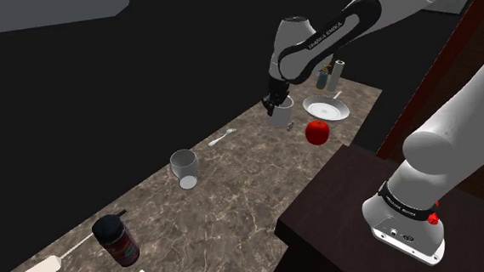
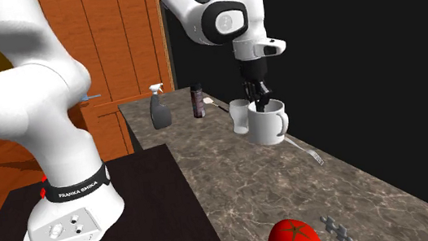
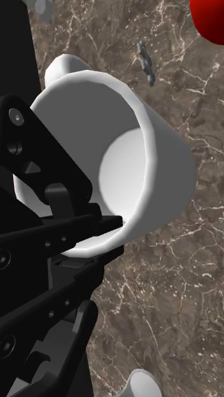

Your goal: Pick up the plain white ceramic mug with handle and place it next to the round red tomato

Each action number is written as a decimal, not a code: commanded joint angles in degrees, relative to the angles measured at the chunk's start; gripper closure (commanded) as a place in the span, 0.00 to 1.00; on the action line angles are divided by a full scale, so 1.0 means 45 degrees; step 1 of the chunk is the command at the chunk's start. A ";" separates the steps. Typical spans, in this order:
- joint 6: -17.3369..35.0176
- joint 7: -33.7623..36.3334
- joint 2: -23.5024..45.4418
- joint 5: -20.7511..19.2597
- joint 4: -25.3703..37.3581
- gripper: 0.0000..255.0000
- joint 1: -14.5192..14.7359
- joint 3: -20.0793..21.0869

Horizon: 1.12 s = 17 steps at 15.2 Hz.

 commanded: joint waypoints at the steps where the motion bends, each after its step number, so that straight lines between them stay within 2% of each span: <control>1: -0.0058 -0.0571 0.0518 -0.0217 0.0560 1.00 -0.0353 -0.0358; 13: -0.1194 -0.3200 0.3719 -0.0834 0.4812 1.00 -0.1852 -0.1766; 17: -0.0764 -0.3116 0.4078 -0.0984 0.4729 1.00 -0.1819 -0.1828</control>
